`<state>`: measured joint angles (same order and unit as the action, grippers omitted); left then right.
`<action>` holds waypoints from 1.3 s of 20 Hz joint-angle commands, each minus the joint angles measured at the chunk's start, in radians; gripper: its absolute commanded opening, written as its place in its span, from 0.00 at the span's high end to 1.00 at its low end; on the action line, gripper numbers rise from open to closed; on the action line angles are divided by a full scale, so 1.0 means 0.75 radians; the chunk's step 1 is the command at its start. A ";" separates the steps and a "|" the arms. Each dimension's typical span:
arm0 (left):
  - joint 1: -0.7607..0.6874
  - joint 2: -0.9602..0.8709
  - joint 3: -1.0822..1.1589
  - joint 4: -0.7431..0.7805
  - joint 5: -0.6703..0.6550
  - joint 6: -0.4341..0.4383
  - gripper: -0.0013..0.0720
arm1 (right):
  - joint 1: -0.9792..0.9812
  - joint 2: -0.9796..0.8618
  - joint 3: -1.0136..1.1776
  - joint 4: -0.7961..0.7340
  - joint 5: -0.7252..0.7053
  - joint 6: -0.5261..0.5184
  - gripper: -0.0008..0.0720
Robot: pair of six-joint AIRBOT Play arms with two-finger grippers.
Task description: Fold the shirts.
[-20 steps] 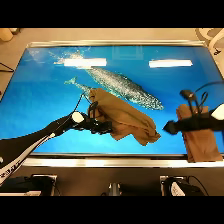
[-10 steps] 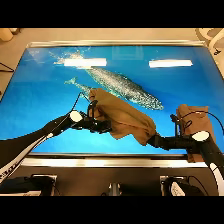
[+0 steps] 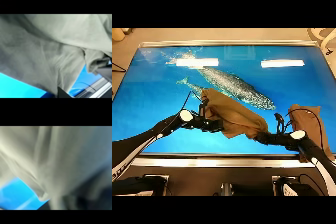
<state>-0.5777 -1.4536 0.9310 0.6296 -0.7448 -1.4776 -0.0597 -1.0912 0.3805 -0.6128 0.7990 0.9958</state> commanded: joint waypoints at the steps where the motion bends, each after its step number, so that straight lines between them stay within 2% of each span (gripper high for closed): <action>1: 0.033 0.105 0.012 0.120 -0.043 0.027 0.95 | 0.040 0.046 0.133 0.056 0.002 -0.096 0.96; 4: 0.145 0.354 0.179 0.425 -0.241 0.028 0.95 | 0.040 0.242 0.532 -0.069 0.108 -0.214 0.96; 6: 0.248 0.553 0.413 0.621 -0.300 0.029 0.95 | 0.040 0.404 0.910 -0.318 -0.035 -0.214 0.96; 9: 0.433 0.790 0.892 0.777 -0.201 0.026 0.95 | 0.040 0.582 1.389 -0.842 -0.333 -0.159 0.96; 11: 0.539 0.898 1.147 0.782 -0.007 0.001 0.95 | 0.040 0.646 1.595 -1.049 -0.314 -0.013 0.96; 13: 0.552 0.953 1.289 0.762 0.113 -0.019 0.95 | 0.040 0.680 1.681 -1.064 -0.250 0.023 0.96; 18: 0.552 0.990 1.347 0.827 0.060 -0.019 0.95 | 0.040 0.700 1.693 -1.106 -0.208 0.049 0.96; 21: 0.553 0.975 1.339 0.953 -0.090 -0.048 0.95 | 0.040 0.698 1.693 -1.170 -0.075 0.072 0.96; 23: 0.553 0.949 1.318 1.031 -0.202 -0.151 0.95 | 0.040 0.669 1.693 -1.187 0.131 0.096 0.96; 26: 0.553 0.887 1.215 1.085 -0.385 -0.156 0.95 | 0.040 0.548 1.693 -1.199 0.523 0.045 0.96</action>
<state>-0.1642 -0.7567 1.8896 1.3716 -0.8959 -1.5635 -0.0299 -0.6216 1.6470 -1.4849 0.9295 1.0481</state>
